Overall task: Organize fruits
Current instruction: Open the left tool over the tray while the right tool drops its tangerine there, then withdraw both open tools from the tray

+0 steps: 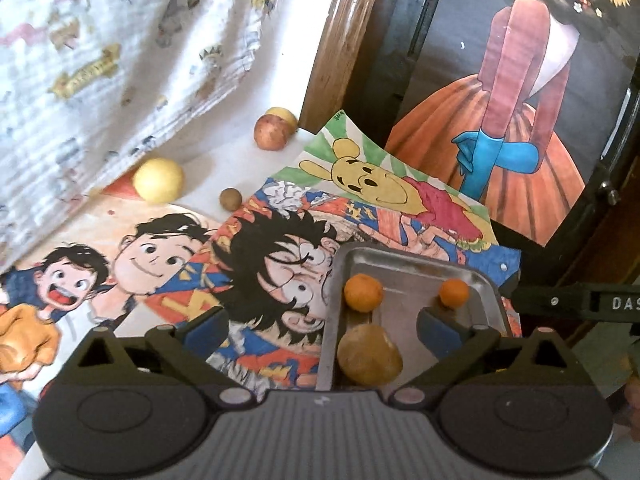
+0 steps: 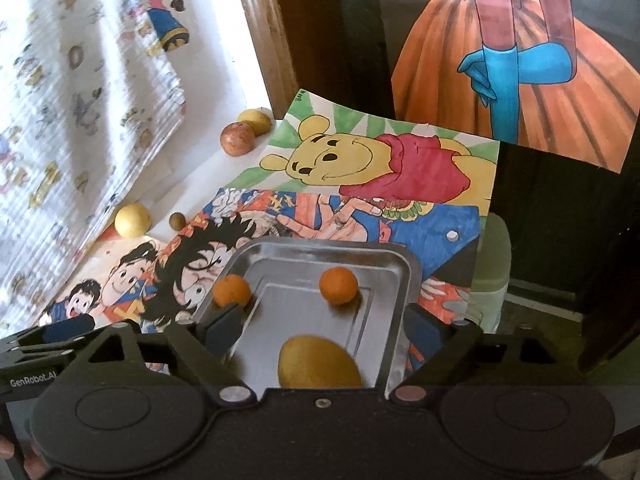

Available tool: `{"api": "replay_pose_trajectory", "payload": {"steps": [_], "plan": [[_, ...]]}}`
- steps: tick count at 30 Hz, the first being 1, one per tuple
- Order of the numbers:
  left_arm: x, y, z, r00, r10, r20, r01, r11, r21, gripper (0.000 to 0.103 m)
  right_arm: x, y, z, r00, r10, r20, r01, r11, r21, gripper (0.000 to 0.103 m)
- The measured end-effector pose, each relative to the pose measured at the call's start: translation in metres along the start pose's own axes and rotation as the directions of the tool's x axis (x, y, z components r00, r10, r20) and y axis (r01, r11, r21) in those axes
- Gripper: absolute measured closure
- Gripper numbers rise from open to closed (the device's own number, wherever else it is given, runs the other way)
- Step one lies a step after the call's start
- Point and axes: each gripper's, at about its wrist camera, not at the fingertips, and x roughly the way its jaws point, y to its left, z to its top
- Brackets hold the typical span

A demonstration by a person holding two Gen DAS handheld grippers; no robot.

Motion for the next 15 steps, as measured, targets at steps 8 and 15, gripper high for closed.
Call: {"api": "replay_pose_trajectory", "payload": {"steps": [8,15], "plan": [[-0.034,-0.004,-0.025,1.0,0.031,0.001,-0.031,0.999,0.038,0.001,-0.035,0.014,-0.028,1.0,0.015,0.007,-0.015,0.999,-0.03,0.001],[-0.058,-0.003,-0.052,0.999,0.043,-0.016,-0.041,0.997,0.071,0.001,-0.063,0.038,-0.057,0.999,-0.04,0.017,0.042,0.992,-0.116,0.001]]}}
